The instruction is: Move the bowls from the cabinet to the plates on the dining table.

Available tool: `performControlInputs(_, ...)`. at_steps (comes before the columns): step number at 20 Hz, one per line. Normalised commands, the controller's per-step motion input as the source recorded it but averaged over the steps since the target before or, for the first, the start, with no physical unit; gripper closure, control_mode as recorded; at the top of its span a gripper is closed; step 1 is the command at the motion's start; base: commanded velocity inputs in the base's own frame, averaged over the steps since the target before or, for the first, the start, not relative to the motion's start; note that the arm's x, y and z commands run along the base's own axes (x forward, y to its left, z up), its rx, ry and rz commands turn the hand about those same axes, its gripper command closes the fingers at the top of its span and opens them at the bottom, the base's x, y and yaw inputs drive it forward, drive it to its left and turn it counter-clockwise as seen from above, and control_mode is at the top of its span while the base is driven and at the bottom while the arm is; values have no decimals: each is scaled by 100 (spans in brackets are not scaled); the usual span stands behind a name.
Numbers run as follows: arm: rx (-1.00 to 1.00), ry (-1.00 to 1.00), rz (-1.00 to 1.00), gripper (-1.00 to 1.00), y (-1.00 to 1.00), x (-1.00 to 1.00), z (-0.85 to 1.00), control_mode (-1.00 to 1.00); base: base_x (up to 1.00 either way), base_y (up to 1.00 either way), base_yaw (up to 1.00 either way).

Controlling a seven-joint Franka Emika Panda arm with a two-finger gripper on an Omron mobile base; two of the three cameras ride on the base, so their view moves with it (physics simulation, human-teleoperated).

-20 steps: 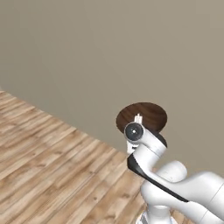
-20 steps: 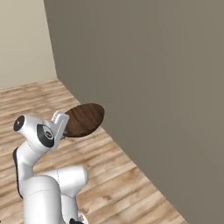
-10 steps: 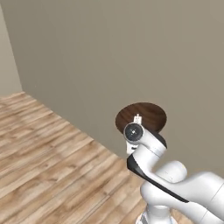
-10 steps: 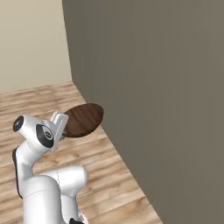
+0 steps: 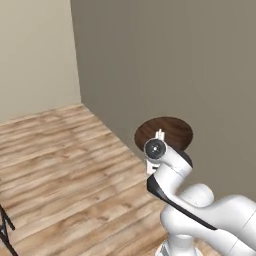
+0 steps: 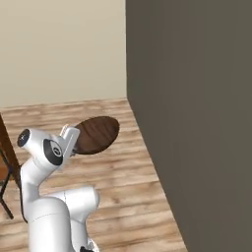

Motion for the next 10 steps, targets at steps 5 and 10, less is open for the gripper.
performControlInputs(5,0,0,0,100,0,0,0,100,98,20,58)
performControlInputs(10,0,0,0,100,0,0,0,100,72,22,64)
